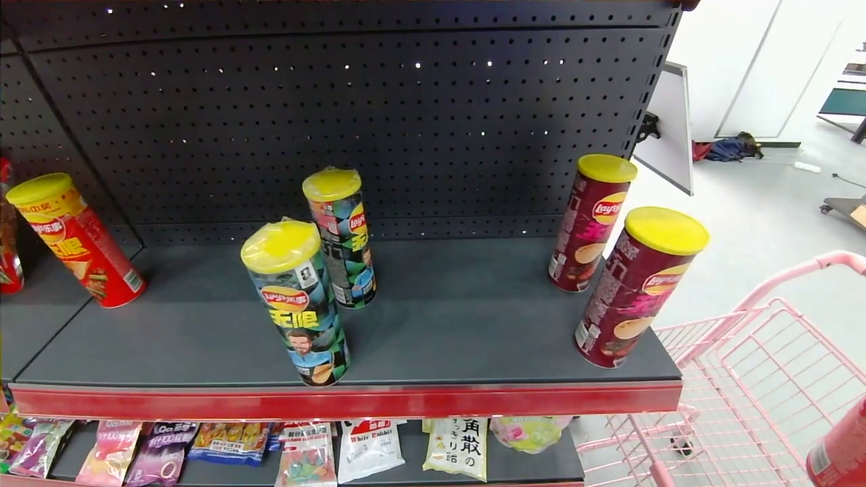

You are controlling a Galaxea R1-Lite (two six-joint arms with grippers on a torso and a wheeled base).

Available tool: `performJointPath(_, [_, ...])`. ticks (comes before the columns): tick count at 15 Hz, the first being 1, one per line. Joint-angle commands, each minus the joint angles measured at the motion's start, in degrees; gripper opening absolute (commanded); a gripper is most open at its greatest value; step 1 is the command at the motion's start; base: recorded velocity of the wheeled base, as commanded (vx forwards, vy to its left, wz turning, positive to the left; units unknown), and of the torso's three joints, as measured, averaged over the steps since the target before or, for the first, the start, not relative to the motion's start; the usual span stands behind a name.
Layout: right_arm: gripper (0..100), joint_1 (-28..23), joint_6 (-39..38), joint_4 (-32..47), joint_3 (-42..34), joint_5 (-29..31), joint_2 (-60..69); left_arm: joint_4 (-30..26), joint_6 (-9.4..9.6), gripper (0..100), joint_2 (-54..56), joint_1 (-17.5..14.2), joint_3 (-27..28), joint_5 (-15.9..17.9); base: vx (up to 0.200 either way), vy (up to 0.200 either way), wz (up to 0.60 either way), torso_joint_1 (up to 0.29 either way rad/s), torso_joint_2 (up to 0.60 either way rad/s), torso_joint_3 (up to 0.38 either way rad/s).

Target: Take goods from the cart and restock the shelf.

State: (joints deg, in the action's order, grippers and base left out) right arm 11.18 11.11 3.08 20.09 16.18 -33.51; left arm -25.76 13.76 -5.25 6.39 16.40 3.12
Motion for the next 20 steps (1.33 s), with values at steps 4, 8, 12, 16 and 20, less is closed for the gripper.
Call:
performJointPath(4, [0, -0.10, -0.12, 0.61, -4.45, -0.27, 11.45, 5.10, 1.97, 100, -0.02, 0.12, -3.21, -2.86, 0.000, 0.000, 0.00, 0.000, 0.00, 0.000])
performJointPath(8, [0, 0.16, 0.23, 0.61, -5.41, -0.18, 12.59, 5.46, 4.25, 100, -0.02, 0.03, -4.44, -2.86, 0.000, 0.000, 0.00, 0.000, 0.00, 0.000])
performJointPath(12, [0, 0.07, 0.23, 0.70, -5.59, -0.18, 12.51, 10.55, 4.87, 100, -0.02, 0.12, -6.90, -2.51, 0.000, 0.050, 0.00, 0.001, 0.00, 0.001])
performJointPath(16, [0, 0.07, 0.23, 0.70, -6.03, -0.18, 12.24, 10.55, 4.78, 100, -0.02, 0.03, -6.90, -2.42, 0.000, 0.200, 0.00, -0.002, 0.00, 0.001])
performJointPath(20, [0, 0.07, 0.23, 0.70, -6.03, -0.27, 11.80, 10.55, 4.69, 100, -0.02, 0.12, -6.90, -2.15, 0.000, 0.200, 0.00, 0.004, 0.00, 0.006])
